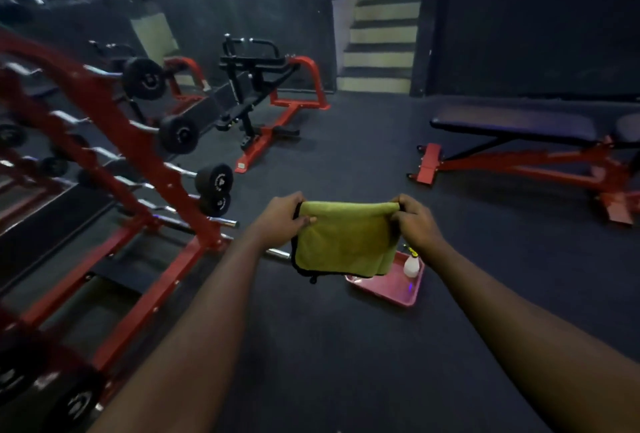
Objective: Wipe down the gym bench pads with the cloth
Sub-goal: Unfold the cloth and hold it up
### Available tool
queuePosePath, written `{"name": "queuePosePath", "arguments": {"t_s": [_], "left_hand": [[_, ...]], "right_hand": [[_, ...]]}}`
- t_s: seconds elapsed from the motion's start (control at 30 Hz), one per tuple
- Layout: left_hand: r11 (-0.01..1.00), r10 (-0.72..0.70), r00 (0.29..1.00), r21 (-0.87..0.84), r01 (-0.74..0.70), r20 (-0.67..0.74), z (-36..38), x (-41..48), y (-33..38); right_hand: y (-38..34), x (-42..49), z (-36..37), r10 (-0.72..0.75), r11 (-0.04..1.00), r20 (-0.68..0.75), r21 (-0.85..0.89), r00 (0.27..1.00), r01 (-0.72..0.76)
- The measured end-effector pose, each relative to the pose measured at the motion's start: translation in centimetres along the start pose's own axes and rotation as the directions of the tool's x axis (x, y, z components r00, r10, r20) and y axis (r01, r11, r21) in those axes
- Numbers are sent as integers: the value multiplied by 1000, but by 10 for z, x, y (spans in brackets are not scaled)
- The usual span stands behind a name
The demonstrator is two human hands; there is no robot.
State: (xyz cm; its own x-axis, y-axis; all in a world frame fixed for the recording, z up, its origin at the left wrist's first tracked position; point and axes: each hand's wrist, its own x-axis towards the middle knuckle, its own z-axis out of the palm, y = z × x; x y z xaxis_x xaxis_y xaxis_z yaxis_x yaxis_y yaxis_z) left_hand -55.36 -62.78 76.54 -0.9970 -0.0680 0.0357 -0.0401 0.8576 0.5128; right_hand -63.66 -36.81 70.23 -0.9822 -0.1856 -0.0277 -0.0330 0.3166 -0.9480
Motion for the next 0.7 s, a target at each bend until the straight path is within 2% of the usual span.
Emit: {"name": "queuePosePath", "arguments": {"t_s": [0.23, 0.37, 0.53, 0.7], "left_hand": [[1000, 11, 980, -6, -10, 199, 43, 164, -62], [1000, 1, 957, -12, 3, 289, 100, 254, -100], [996, -82, 892, 19, 82, 444, 199, 338, -156], [995, -99, 833, 29, 99, 544, 307, 403, -217]], "right_hand": [[51, 124, 28, 202, 979, -81, 4, 976, -202], [108, 201, 48, 301, 953, -121, 14, 946, -302], [210, 275, 79, 498, 865, -114, -5, 860, -502], [313, 330, 117, 620, 775, -174, -18, 765, -632]]}}
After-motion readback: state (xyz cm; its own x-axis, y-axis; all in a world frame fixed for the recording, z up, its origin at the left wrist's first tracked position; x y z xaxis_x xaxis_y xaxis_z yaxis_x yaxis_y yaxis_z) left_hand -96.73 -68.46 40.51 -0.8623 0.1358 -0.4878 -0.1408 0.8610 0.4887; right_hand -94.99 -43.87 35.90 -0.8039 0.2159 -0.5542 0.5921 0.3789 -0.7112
